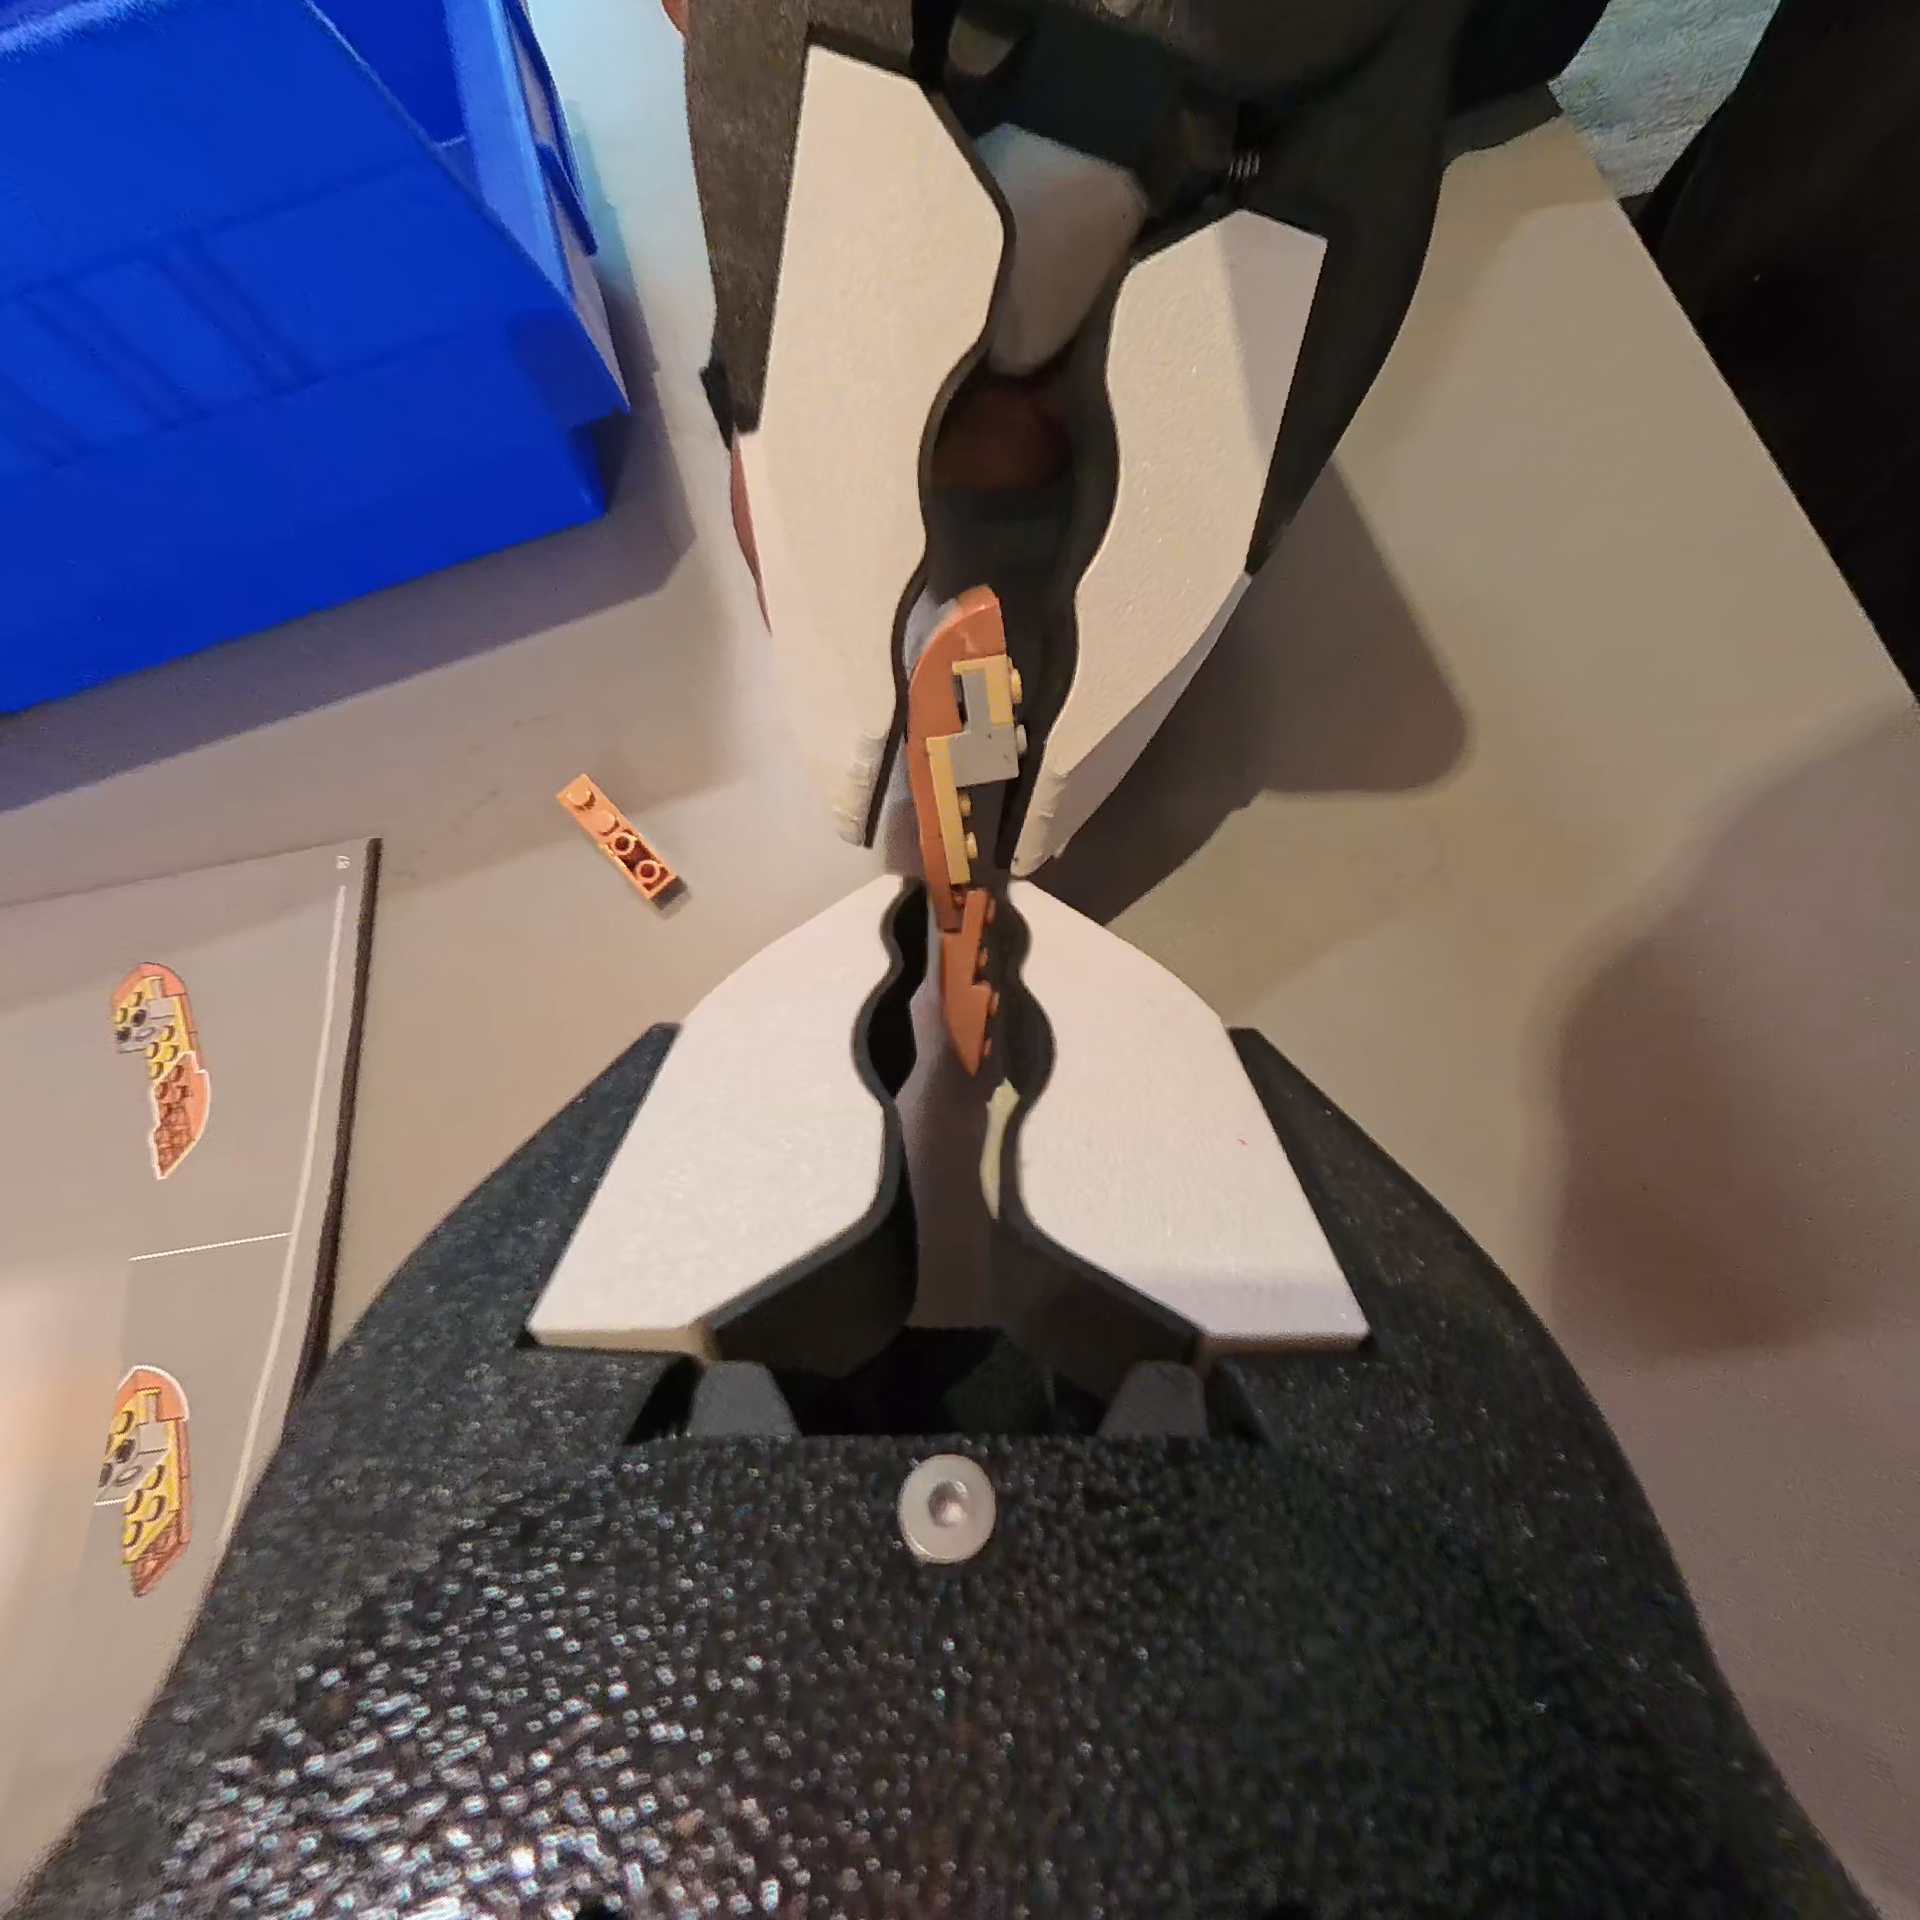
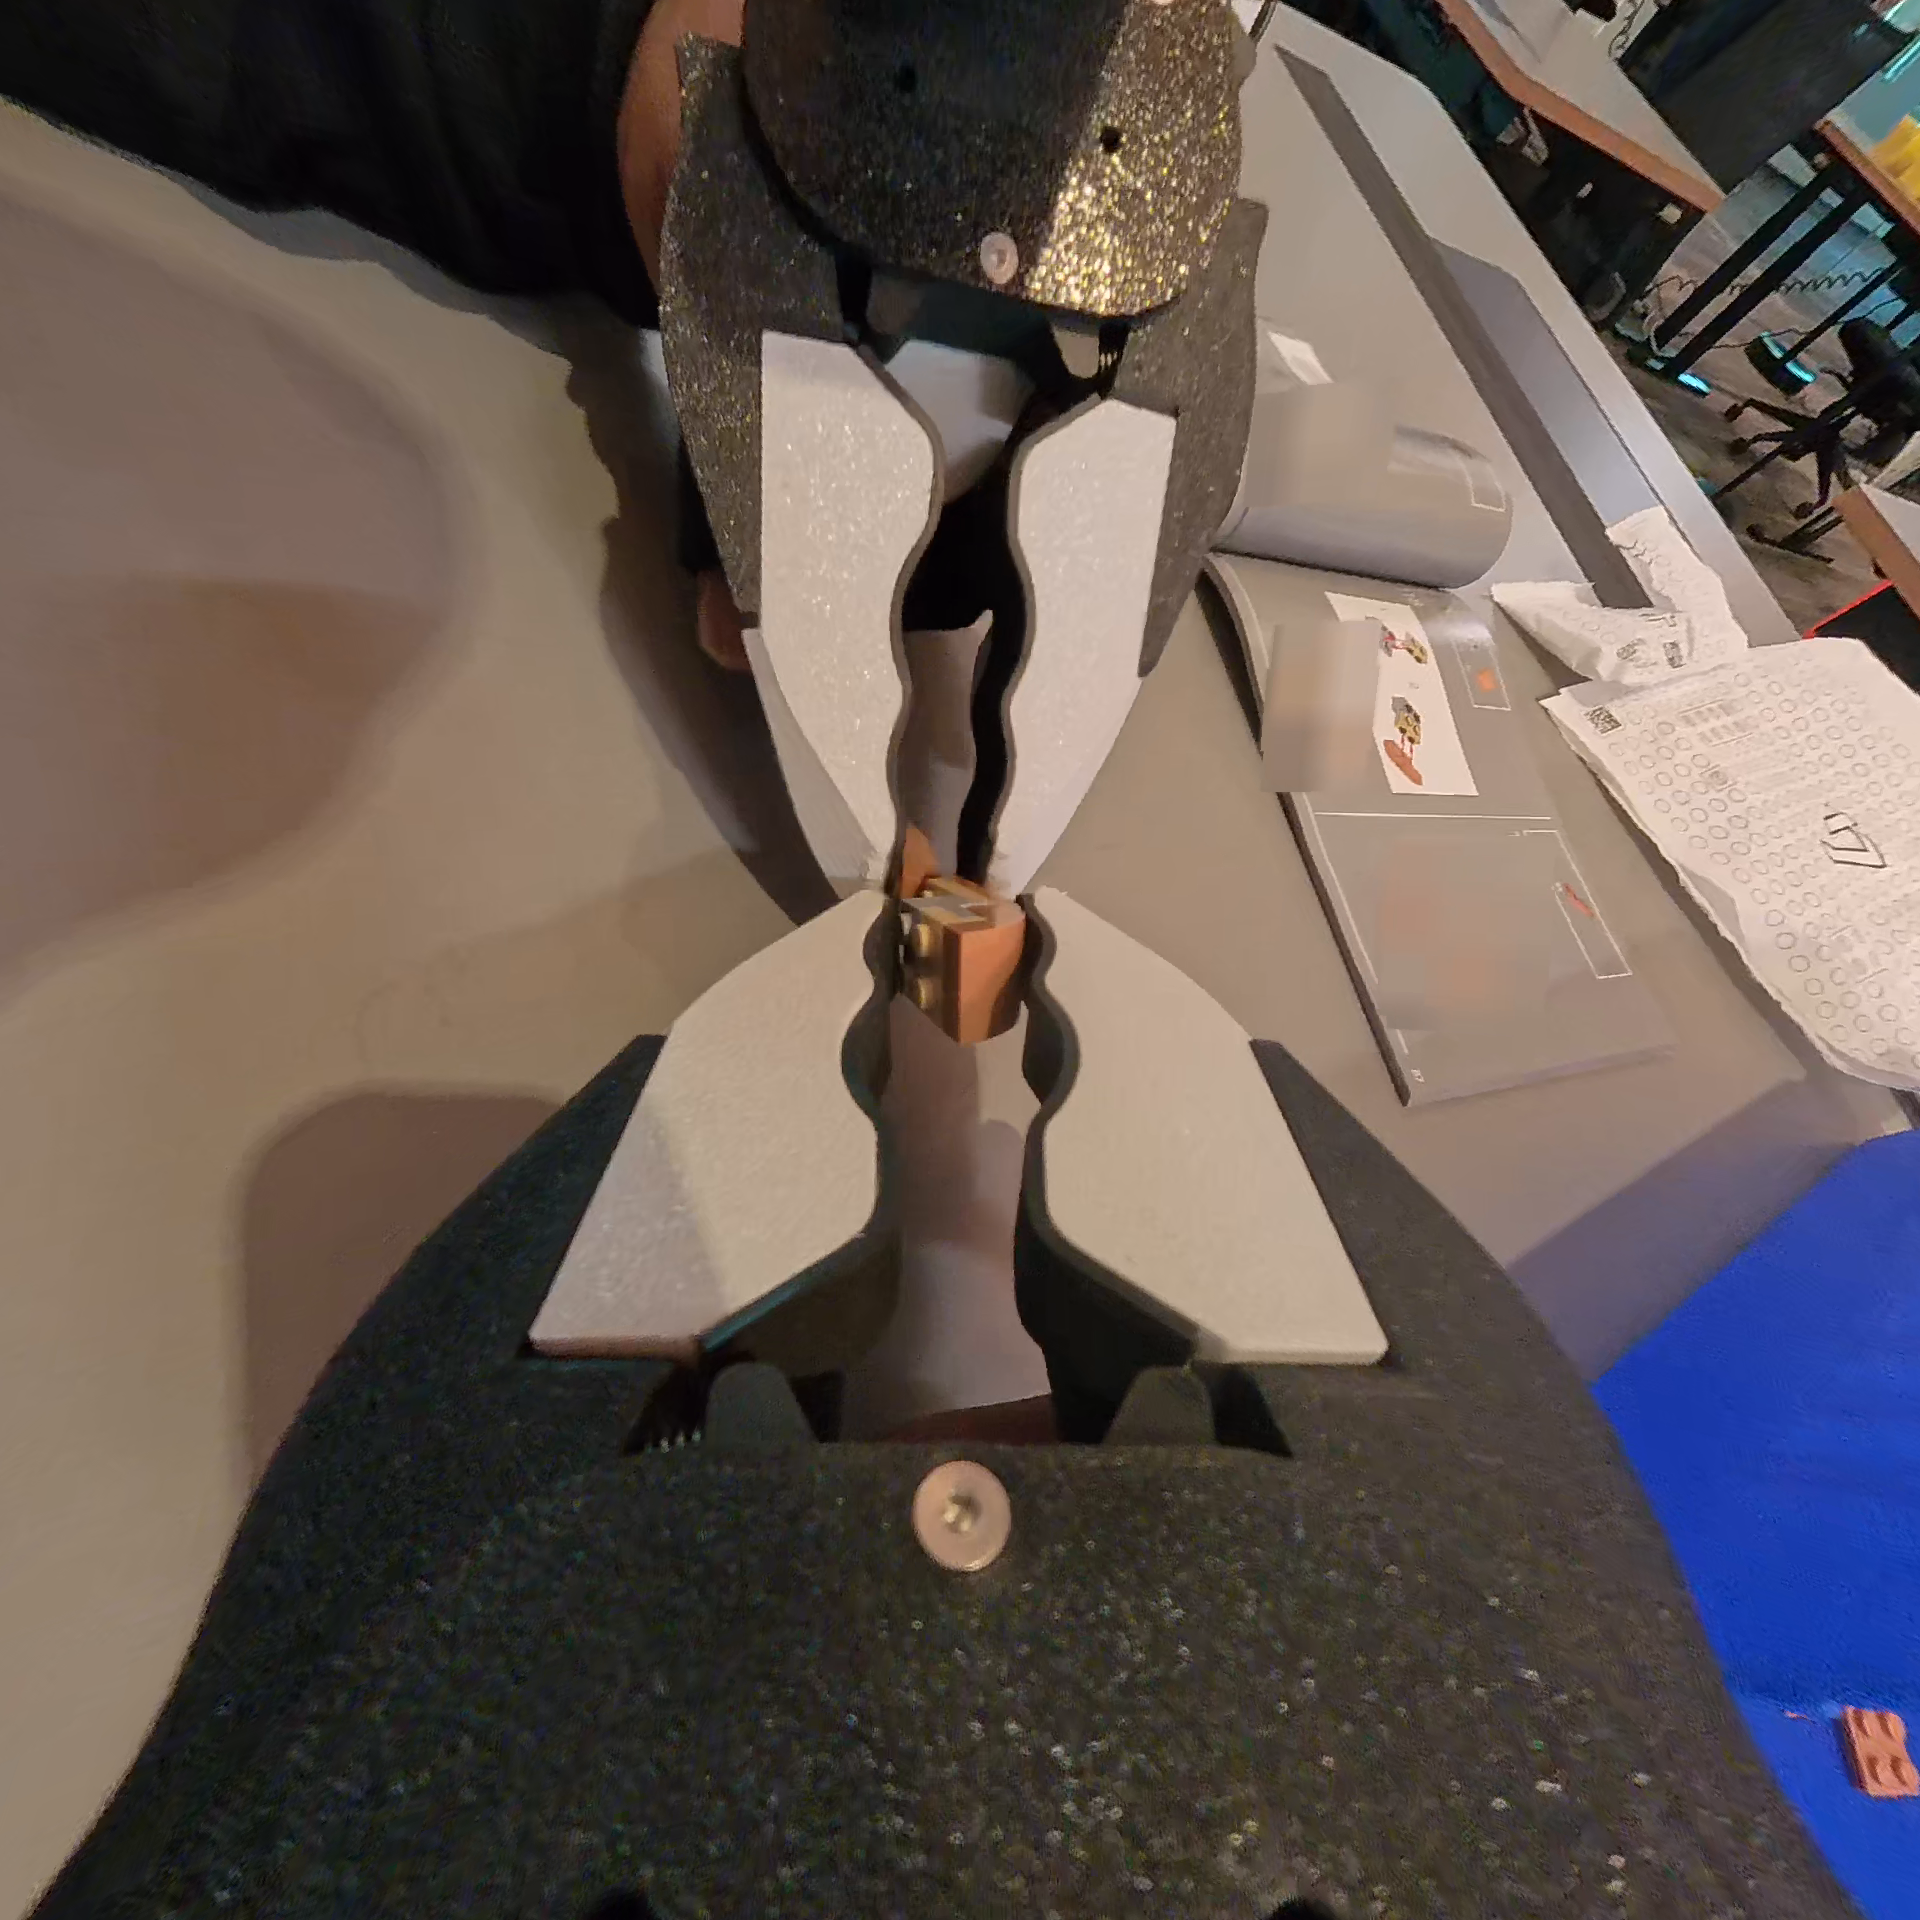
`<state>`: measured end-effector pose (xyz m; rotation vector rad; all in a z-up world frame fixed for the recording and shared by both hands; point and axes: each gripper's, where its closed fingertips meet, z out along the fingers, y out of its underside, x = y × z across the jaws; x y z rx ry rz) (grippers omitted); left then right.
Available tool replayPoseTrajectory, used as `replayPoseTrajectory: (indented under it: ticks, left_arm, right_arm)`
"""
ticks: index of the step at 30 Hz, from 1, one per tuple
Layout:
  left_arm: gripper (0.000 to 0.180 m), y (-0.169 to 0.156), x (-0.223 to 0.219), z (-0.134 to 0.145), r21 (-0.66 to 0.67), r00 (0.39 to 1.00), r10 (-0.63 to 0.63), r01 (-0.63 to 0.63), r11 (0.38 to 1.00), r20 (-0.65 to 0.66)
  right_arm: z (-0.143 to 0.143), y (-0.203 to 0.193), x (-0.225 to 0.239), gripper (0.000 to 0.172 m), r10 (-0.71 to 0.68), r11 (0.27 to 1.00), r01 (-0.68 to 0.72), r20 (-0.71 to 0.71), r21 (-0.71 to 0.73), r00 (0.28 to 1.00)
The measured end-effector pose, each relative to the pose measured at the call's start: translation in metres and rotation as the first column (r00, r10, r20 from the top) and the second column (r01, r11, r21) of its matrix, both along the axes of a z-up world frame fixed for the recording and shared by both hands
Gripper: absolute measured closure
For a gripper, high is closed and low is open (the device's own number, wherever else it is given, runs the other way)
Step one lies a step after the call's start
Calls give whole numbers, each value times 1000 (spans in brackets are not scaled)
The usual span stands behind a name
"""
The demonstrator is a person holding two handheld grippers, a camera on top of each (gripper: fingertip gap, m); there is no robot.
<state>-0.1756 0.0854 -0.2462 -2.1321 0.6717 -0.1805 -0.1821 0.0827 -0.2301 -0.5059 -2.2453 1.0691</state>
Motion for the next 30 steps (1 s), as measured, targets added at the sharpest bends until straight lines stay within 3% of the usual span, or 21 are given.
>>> replayPoseTrajectory:
  ticks: [5, 11, 18, 21, 30]
  left_arm:
    - [155, -3, -4, -7, -39, 1000, 9, -10, 999, -27]
    - [151, -6, -8, -13, -75, 998, 21, -26, 997, -54]
    - [158, 2, -3, -4, -11, 999, 32, -33, 999, -31]
    - [175, 1, -1, -4, 4, 998, 17, -17, 1000, -56]
    - [175, 1, -1, -11, -33, 996, 17, -20, 999, -83]
  right_arm:
    - [-1, 0, 0, 151, 0, 1000, 0, 5, 1, 1000]
    - [-4, 1, -1, 151, -7, 1000, 7, 22, 6, 1000]
    - [-4, 1, -2, 151, -17, 999, 19, 62, -28, 998]
    - [-4, -1, 0, 150, 0, 1000, 3, 66, -31, 998]
    - [-21, 6, 5, 144, 10, 991, -25, 116, 128, 993]
